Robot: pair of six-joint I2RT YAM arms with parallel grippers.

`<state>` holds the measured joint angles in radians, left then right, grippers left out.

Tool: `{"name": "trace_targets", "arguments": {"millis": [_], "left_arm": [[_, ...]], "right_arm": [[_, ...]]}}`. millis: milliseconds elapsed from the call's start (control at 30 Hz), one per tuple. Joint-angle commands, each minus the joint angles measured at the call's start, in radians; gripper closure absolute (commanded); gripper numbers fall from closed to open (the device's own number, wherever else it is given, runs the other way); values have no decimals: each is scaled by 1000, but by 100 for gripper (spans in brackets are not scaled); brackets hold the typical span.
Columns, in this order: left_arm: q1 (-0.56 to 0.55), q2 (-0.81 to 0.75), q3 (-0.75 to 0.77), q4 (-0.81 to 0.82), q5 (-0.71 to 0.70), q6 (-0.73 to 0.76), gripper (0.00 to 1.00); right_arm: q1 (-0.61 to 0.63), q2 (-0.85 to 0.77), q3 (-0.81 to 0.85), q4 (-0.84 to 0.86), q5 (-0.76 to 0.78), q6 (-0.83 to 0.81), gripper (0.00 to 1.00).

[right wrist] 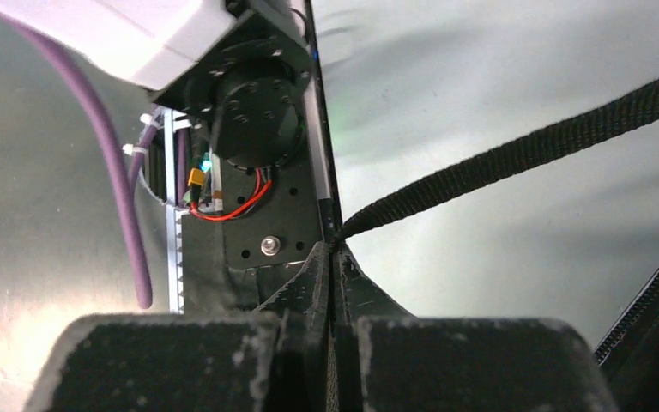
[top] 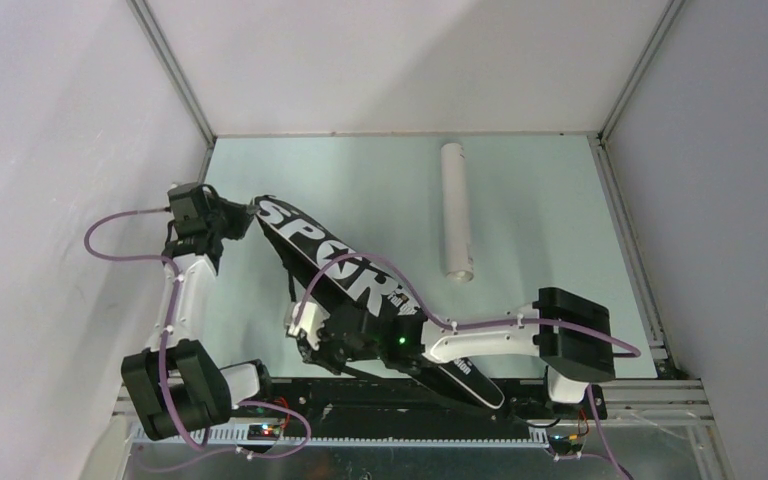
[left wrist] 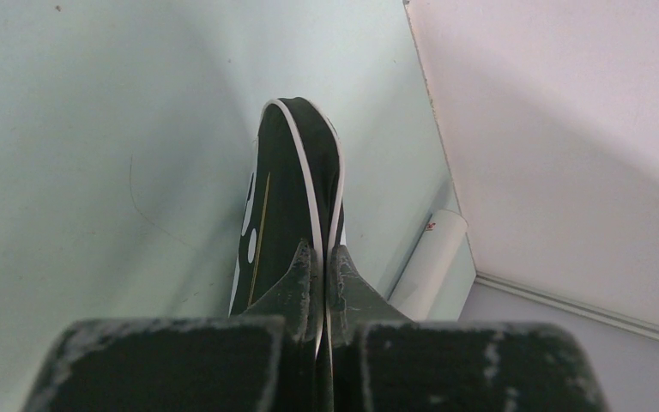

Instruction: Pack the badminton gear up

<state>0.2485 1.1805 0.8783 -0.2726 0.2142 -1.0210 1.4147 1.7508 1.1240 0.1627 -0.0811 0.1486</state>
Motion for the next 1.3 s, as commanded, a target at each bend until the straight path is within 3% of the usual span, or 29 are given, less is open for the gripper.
{"name": "trace_targets", "arguments": {"millis": [0,133,233,300,333,400,500,767,933,1267], "left_arm": [[5,-32,-17,40,23,-29,100],[6,-37,-25,45,38,-40,100],[10,-47,-35,46,60,-50,100],[11,-65,-43,44,64,-57,100],[12,-69,-47,42,65,-60,100],[12,-82,-55,41,70,-70,100],[12,-99,-60,32,73,-76,100],[12,-138,-80,2,74,-88,100],[12,-155,-92,-2,80,-102,100],[12,-186,-125,-4,158,-134,100]], "right_arm": [[27,-86,58,7,41,-158,98],[8,-95,58,28,-27,-186,73],[-29,-99,58,33,40,-110,55],[-48,-119,57,51,131,-61,53],[-60,-132,57,60,200,-47,53],[-84,-146,57,95,277,-1,66],[-125,-149,58,154,310,13,73],[-228,-55,95,223,265,-197,68],[-221,3,111,309,209,-449,69],[-228,95,144,420,114,-578,64]]}}
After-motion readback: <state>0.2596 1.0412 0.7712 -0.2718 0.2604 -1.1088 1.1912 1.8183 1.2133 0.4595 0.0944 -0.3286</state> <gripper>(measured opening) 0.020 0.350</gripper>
